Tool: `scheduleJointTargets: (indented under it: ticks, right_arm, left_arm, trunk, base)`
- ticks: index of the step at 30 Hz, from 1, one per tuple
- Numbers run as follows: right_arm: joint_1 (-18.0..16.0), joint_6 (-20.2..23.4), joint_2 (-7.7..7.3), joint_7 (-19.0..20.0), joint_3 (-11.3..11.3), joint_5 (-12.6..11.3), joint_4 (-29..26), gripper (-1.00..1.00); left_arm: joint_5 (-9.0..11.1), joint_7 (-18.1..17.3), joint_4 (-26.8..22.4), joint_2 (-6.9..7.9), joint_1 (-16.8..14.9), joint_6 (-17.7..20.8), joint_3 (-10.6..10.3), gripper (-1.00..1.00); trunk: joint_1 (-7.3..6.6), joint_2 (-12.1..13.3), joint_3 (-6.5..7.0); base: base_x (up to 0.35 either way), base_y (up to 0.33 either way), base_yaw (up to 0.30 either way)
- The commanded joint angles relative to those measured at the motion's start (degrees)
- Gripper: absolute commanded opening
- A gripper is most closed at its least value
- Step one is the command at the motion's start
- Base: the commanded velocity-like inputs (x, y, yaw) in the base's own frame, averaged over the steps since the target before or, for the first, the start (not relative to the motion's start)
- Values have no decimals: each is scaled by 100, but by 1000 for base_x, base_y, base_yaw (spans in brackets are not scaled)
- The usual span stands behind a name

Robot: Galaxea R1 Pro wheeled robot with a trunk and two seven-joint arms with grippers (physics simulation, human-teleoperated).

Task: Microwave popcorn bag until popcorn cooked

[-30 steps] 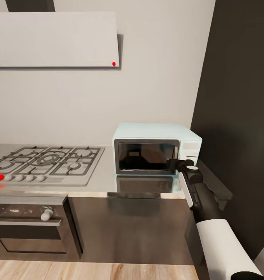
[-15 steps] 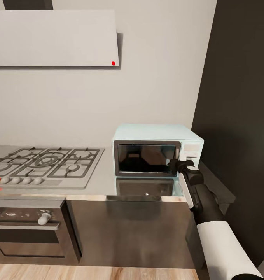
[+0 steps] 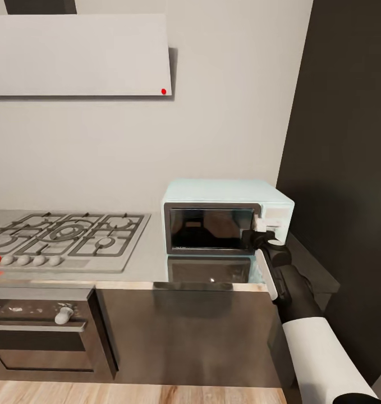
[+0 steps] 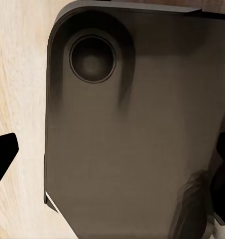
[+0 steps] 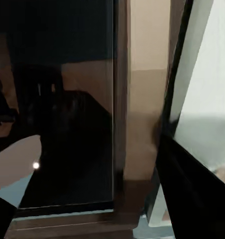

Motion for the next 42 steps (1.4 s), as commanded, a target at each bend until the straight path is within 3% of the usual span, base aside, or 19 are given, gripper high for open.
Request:
scheduleJointTargets:
  ticks: [1,19,42]
  right_arm:
    - [-37,60,-5,-33,-79,223,10,-100]
    - [-37,68,-22,-33,-79,225,3,-100]
    - [-37,65,-13,-59,-77,234,3,-100]
  left_arm:
    - [53,10,-4,-2,-2,-4,1,100]
    - [53,10,-4,-6,1,-12,7,100]
    - [44,-2,-4,-2,1,-118,10,100]
  trunk:
    - [2,1,-5]
    - [2,1,-5]
    - [2,1,-5]
  base:
    - [0,0,0]
    - [-6,0,0]
    - [-167,0,0]
